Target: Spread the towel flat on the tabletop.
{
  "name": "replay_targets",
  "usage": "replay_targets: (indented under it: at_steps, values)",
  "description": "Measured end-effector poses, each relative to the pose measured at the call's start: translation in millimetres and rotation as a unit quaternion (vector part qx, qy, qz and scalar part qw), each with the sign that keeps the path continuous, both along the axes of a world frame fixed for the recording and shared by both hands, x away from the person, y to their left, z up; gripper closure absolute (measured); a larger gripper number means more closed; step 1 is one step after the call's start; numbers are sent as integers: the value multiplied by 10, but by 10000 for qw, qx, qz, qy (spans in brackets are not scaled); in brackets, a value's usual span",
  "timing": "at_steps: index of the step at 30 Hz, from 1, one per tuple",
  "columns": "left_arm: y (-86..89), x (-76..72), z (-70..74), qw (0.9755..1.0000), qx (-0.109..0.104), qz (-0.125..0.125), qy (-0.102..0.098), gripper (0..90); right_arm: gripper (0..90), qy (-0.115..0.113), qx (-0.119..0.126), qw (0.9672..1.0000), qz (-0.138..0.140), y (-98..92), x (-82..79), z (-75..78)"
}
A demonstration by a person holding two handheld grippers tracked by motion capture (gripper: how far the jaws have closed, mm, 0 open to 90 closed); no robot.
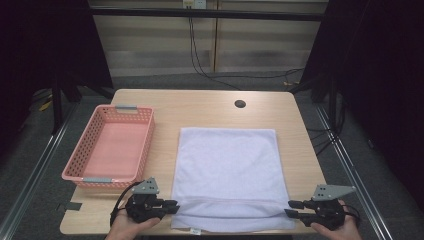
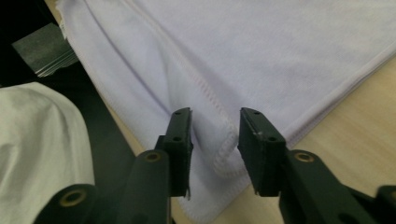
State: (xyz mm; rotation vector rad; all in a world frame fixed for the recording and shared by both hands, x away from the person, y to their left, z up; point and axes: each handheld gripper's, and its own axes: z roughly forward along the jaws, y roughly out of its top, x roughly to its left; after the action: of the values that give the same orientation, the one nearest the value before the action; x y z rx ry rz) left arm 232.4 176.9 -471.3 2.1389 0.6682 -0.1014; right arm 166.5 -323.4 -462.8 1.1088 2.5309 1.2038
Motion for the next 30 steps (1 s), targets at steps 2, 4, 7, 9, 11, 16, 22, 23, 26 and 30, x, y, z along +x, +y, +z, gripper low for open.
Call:
replay_targets:
  at_steps: [2,4,7,9,11,16,22,23,26,30]
  values:
    - [-46,62,22,9998,-84,94,-134,712,566,-63,-39,10000,-64,30,36,14]
    - [-115,153,6,9998,-60,158,-134,630,533,-66,-16,10000,-56,72,108,13]
    - [-218,299,-24,9999,-71,89,-75,571,507,4,-118,9999,105,183,269,-32]
    - [-288,377,-54,9999,98,5,79,528,505,74,-136,9997,165,222,354,-65]
    - [-361,391,-106,9992,375,-23,106,511,502,220,-170,9993,237,270,478,-127]
    - [-414,304,-179,9976,552,-381,187,763,608,547,-283,9970,472,339,541,-245]
    - [-321,108,-89,9973,257,-656,206,793,828,629,-79,9944,849,301,338,-169]
    - [-302,58,-75,9973,229,-673,204,788,835,616,-60,9941,893,284,291,-143]
    - [-245,-75,-46,9964,129,-810,220,754,795,605,-13,9928,1033,275,145,-106]
    - [-140,-152,-5,9959,-70,-834,338,667,677,457,99,9930,1087,301,-14,2]
